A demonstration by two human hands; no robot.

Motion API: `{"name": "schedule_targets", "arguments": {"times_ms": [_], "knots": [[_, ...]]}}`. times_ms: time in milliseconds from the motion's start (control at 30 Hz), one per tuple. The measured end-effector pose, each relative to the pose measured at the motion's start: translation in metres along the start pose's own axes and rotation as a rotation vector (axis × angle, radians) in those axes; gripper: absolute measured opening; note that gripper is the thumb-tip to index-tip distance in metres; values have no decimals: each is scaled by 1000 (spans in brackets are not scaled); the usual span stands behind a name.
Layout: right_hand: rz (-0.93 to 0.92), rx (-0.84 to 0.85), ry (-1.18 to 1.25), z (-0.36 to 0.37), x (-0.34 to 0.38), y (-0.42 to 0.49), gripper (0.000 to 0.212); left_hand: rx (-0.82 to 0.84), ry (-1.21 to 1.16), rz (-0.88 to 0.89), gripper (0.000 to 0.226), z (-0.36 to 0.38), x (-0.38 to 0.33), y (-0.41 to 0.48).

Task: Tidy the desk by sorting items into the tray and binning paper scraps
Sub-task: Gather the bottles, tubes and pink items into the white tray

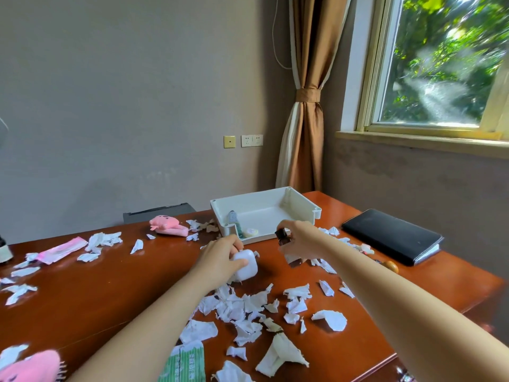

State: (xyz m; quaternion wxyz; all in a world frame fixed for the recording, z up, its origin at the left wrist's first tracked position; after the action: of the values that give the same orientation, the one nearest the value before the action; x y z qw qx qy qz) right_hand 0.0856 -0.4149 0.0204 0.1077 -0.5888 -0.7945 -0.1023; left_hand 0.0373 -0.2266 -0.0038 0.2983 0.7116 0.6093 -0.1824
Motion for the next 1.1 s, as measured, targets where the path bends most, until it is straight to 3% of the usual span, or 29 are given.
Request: {"name": "schedule_targets", "arguments": {"times_ms": [200,367,667,1100], "knots": [[-23,-65,12,-14,7,-10,36,108,64,11,13,-10,-1,-1],[-33,-127,35,-21,13,-19,37,104,48,100,12,-25,-13,-7],[-41,-308,57,-42,23,-3,33,-22,0,155,11,-55,-33,19],[47,-306,17,-17,3,87,25,-94,47,45,15,-25,-9,141]]}}
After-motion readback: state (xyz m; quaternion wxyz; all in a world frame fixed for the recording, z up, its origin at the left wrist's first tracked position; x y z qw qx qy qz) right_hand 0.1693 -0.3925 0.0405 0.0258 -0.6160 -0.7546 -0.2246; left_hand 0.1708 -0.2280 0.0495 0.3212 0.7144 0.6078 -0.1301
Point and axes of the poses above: each hand's wrist, its own y-axis towards the middle knuckle, its own z-axis out of the palm, x = y × z, the point moved 2 cm from there along y, towards the middle knuckle, and after that the axes turned 6 degrees about -y, right-handed, at the moved point
